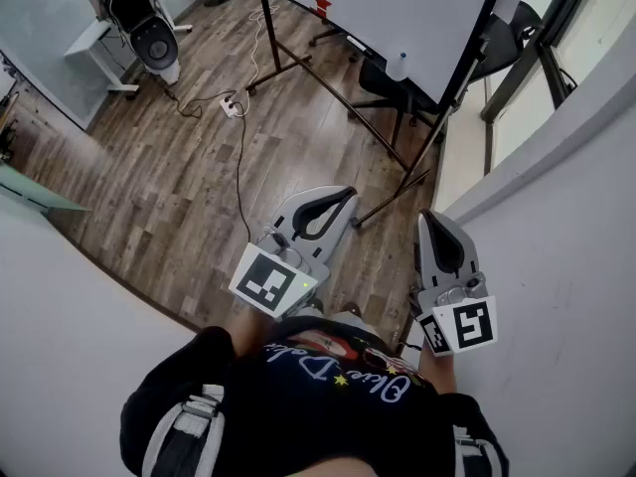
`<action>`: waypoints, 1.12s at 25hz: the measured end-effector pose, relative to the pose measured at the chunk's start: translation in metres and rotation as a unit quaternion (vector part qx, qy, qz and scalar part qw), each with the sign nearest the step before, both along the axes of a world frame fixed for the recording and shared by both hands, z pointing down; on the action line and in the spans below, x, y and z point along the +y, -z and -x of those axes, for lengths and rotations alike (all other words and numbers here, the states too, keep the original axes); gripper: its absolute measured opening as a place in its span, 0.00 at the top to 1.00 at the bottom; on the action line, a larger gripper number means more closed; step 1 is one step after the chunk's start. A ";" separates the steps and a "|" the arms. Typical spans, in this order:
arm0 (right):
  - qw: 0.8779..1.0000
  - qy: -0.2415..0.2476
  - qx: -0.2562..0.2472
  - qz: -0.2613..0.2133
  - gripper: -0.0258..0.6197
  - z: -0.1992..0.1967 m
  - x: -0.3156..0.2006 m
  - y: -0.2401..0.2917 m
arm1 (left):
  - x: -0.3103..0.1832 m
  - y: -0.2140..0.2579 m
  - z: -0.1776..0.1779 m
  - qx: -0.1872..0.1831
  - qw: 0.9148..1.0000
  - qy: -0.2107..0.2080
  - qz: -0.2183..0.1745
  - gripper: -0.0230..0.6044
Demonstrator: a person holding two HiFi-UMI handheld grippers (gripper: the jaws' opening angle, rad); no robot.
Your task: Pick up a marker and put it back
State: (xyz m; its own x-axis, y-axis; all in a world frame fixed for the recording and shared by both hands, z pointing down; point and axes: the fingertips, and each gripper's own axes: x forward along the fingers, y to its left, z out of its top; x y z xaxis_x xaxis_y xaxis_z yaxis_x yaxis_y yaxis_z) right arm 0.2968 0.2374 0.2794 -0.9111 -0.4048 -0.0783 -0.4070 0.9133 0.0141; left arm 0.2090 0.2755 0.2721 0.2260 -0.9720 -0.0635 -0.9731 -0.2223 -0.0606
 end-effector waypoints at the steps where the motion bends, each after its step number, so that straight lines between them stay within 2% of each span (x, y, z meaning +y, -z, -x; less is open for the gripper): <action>1: 1.000 0.000 0.000 0.000 0.96 -0.001 0.000 0.000 | 0.000 0.000 0.000 0.002 1.000 0.001 0.000 0.96; 28: 0.999 0.028 -0.046 0.006 0.96 -0.028 -0.034 0.008 | -0.024 0.001 -0.019 -0.010 0.999 0.032 -0.002 0.96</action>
State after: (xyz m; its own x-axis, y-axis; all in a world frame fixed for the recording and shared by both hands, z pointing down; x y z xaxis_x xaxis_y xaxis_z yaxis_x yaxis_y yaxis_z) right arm 0.3243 0.2037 0.2717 -0.9218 -0.3542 -0.1576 -0.3537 0.9348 -0.0319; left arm 0.2280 0.2511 0.2708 0.1637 -0.9845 -0.0636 -0.9841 -0.1584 -0.0803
